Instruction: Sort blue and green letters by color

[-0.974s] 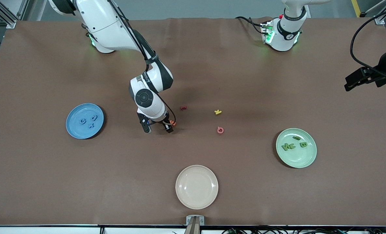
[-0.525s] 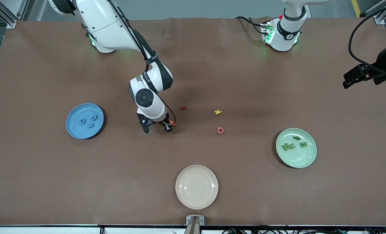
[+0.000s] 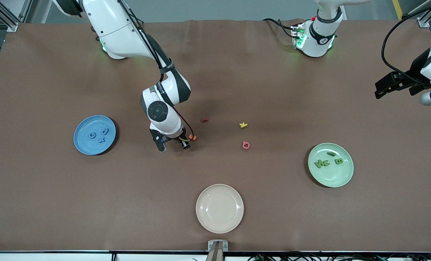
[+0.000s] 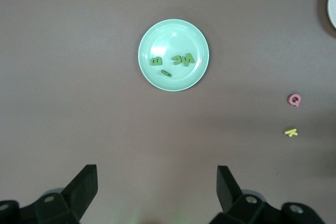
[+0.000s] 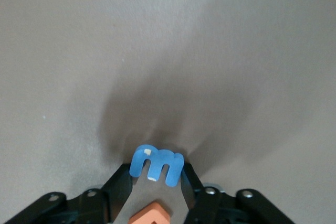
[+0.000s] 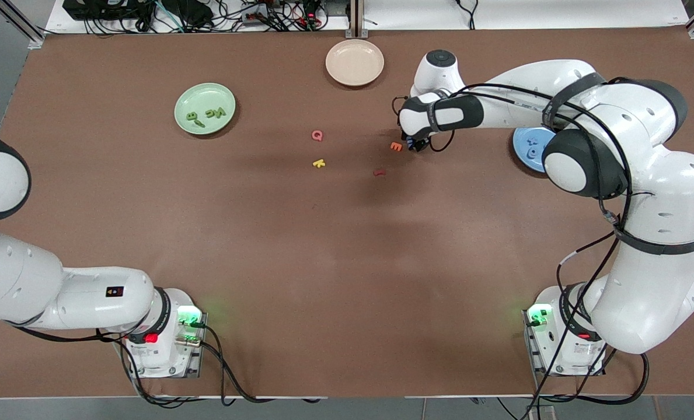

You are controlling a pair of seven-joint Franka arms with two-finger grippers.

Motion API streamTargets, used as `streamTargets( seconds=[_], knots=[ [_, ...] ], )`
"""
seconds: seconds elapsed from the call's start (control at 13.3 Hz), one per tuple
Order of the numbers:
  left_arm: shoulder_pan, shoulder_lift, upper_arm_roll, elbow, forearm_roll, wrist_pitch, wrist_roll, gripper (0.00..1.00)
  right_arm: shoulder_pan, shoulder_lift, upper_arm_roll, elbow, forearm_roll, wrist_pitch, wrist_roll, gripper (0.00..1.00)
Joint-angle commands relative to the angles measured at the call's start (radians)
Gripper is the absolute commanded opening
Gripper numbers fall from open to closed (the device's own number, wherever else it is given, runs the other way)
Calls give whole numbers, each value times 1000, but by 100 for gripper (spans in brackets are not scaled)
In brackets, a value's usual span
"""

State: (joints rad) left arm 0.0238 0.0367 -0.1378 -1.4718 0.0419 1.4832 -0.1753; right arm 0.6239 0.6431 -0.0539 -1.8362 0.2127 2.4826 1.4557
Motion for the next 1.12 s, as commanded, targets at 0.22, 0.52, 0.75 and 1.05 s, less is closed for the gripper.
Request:
streamTargets(
  seconds=[0.22, 0.52, 0.75, 1.05],
  knots=[
    [2, -6, -2, -8, -14, 8, 4, 100, -160, -143, 3, -46, -26, -180, -367, 15],
    [1, 0, 0, -10, -14, 8, 2, 100, -288, -290, 3, -202, -32, -192, -725, 15],
    [-1, 6, 0, -7, -11, 12, -1, 100, -369, -351, 0, -293, -41, -191, -933, 15],
    [2, 8, -2, -7, -13, 11, -3, 100, -495, -393, -3, -373, -116, -177, -1217, 15]
  ],
)
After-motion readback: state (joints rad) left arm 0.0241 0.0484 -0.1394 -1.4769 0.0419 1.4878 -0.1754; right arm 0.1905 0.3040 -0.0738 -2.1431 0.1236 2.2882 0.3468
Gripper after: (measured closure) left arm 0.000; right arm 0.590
